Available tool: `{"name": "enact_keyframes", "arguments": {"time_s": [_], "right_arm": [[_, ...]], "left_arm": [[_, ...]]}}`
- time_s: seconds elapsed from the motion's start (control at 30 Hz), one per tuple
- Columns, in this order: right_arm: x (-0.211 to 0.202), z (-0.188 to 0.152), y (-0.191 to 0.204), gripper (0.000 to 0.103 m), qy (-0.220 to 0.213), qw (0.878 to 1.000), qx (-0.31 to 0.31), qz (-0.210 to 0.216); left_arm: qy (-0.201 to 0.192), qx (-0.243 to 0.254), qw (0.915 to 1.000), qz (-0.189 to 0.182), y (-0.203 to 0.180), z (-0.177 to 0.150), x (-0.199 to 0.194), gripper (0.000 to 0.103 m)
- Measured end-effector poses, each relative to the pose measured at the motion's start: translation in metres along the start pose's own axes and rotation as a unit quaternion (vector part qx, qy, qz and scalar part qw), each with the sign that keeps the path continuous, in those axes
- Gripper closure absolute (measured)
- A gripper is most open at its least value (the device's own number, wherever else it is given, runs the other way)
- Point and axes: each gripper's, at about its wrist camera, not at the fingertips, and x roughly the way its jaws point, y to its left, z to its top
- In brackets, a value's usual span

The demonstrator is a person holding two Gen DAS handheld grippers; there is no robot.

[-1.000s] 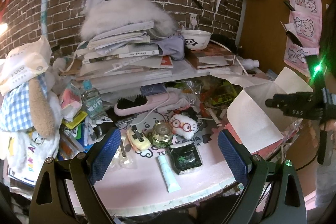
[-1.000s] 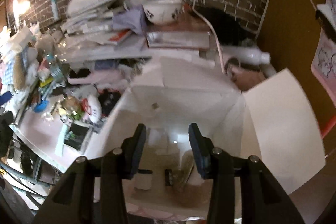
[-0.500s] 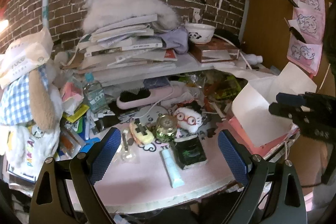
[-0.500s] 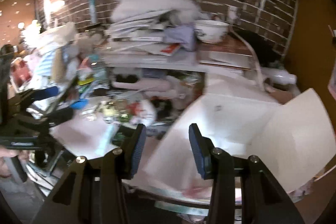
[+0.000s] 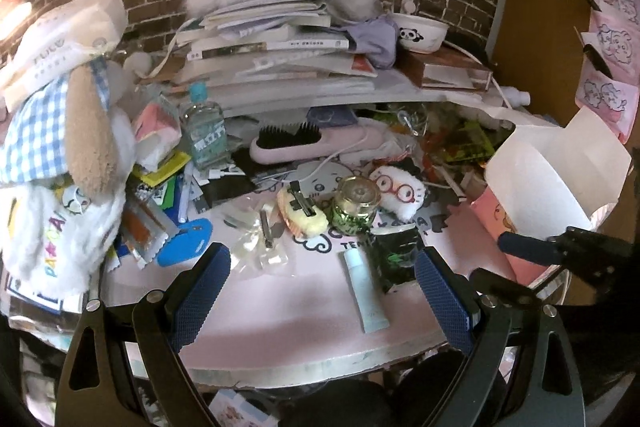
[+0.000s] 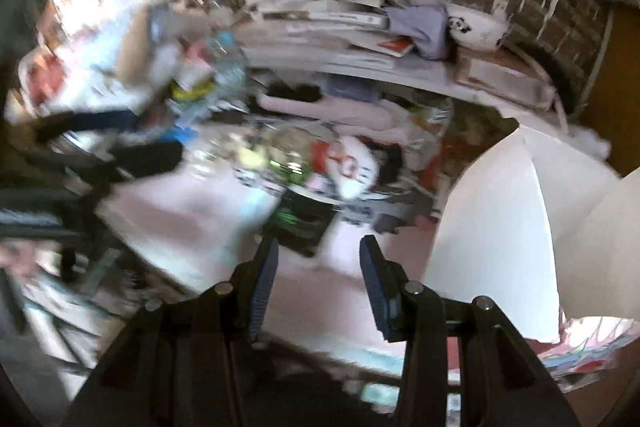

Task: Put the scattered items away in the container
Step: 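Withdraw the right gripper from the box back over the desk, then grasp the light blue cream tube with the left gripper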

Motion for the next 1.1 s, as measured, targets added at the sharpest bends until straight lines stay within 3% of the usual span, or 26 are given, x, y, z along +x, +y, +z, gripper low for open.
{"name": "enact_keyframes", "arguments": {"time_s": [0.47, 0.63, 0.77, 0.83, 1.0, 1.07, 1.1], "right_arm": [[0.037, -0.024, 0.003, 0.064, 0.021, 1.0, -0.008, -0.021], [0.04, -0.029, 0.001, 0.064, 0.027, 1.0, -0.001, -0.01], [0.042, -0.032, -0.002, 0.064, 0.03, 1.0, 0.005, -0.006], [0.043, -0.033, -0.003, 0.064, 0.032, 0.999, 0.007, -0.004], [0.044, -0.034, -0.003, 0.064, 0.03, 1.0, 0.009, 0.0], [0.044, -0.034, -0.004, 0.064, 0.03, 1.0, 0.01, 0.003], [0.044, -0.034, -0.004, 0.064, 0.029, 0.999, 0.011, 0.004]], "left_arm": [[0.053, 0.017, 0.9982, -0.022, -0.01, -0.02, 0.051, 0.013], [0.067, 0.021, 0.9971, -0.028, -0.016, -0.023, 0.068, 0.031], [0.074, 0.03, 0.9966, -0.023, -0.019, -0.024, 0.077, 0.038], [0.079, 0.033, 0.996, -0.028, -0.021, -0.024, 0.081, 0.057], [0.085, 0.035, 0.9952, -0.034, -0.024, -0.025, 0.089, 0.063], [0.085, 0.038, 0.9951, -0.033, -0.025, -0.025, 0.09, 0.07], [0.087, 0.04, 0.9948, -0.034, -0.025, -0.024, 0.091, 0.078]]}}
